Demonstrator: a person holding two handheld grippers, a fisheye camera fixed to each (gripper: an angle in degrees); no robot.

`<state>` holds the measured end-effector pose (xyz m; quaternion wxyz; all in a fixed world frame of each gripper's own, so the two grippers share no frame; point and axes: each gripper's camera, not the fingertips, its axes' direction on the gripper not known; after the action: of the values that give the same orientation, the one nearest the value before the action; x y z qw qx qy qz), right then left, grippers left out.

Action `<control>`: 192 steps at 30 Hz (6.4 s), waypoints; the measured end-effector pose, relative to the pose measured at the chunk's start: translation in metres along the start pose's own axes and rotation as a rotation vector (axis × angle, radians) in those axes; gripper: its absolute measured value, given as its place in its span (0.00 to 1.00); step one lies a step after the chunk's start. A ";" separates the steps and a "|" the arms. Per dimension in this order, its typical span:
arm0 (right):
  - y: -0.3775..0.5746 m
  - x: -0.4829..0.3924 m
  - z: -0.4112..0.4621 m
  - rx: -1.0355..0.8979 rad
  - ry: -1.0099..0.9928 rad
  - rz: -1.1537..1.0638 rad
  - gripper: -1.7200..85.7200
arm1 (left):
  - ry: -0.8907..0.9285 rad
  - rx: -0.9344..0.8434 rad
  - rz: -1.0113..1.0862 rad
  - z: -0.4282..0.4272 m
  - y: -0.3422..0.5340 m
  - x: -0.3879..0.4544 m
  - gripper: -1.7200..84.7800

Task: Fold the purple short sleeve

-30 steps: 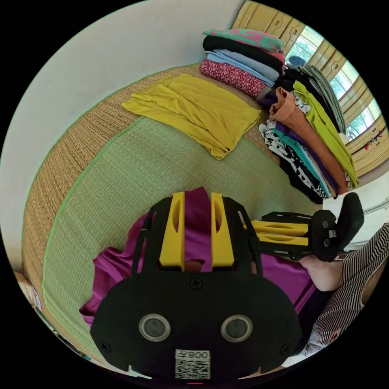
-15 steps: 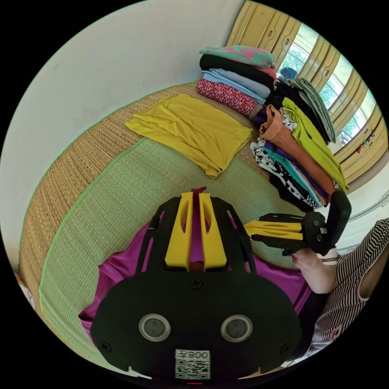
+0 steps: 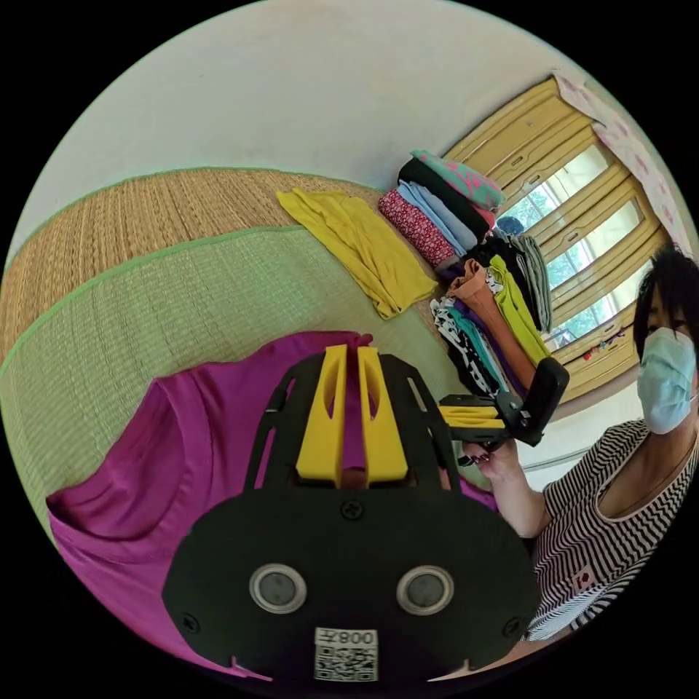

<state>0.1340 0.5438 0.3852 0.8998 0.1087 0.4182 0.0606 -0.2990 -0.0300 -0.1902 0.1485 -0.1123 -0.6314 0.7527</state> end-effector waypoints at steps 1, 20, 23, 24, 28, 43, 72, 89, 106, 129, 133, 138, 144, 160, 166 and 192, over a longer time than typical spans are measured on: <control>-0.002 0.002 0.003 -0.020 -0.014 -0.008 0.02 | -0.003 0.003 -0.016 -0.002 0.002 -0.005 0.06; -0.029 0.028 0.021 -0.179 -0.165 -0.070 0.02 | -0.150 -0.087 -0.077 -0.006 -0.011 -0.033 0.11; -0.032 0.036 0.015 -0.169 -0.284 -0.088 0.02 | -0.224 -0.113 -0.068 -0.003 -0.014 -0.032 0.10; -0.032 0.037 0.014 -0.165 -0.314 -0.095 0.02 | -0.244 -0.112 -0.064 -0.003 -0.015 -0.031 0.09; -0.034 0.048 0.001 -0.118 -0.328 -0.085 0.02 | -0.272 -0.107 -0.060 -0.005 -0.017 -0.028 0.08; -0.052 0.048 0.022 -0.227 -0.082 -0.021 0.02 | -0.271 -0.043 -0.041 -0.017 -0.006 -0.008 0.05; -0.055 0.067 0.022 -0.211 -0.145 0.036 0.02 | -0.184 -0.007 -0.044 -0.044 0.019 0.052 0.02; -0.047 0.081 0.013 -0.199 -0.169 0.075 0.02 | -0.191 -0.011 -0.066 -0.099 0.085 0.100 0.02; -0.036 0.112 0.005 -0.114 -0.204 0.291 0.02 | -0.082 0.050 -0.137 -0.199 0.179 0.158 0.02; 0.002 0.149 -0.024 0.261 -0.490 0.727 0.02 | -0.398 0.560 -0.810 -0.516 0.472 0.168 0.08; -0.032 0.098 -0.032 0.201 -0.406 0.605 0.02 | -0.361 0.623 -0.877 -0.544 0.498 0.152 0.10; -0.104 -0.003 0.005 -0.003 -0.393 0.328 0.05 | -0.328 0.597 -0.915 -0.569 0.514 0.127 0.12; -0.187 -0.160 0.098 -0.237 -0.437 -0.023 0.09 | -0.273 0.582 -0.882 -0.587 0.518 0.119 0.11; -0.288 -0.452 0.260 -0.399 -0.235 -0.545 0.11 | -0.293 0.622 -0.807 -0.624 0.538 0.144 0.05; -0.288 -0.526 0.324 -0.480 -0.036 -0.677 0.11 | -0.304 0.596 -0.789 -0.630 0.538 0.154 0.05; -0.363 -0.463 0.322 -0.426 -0.357 -0.386 0.03 | -0.449 0.468 -0.558 -0.608 0.494 0.232 0.05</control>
<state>0.0891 0.0532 0.8397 0.9561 -0.1539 0.2451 -0.0451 -0.3382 0.5339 -0.7799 0.2269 0.2662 -0.4665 0.8124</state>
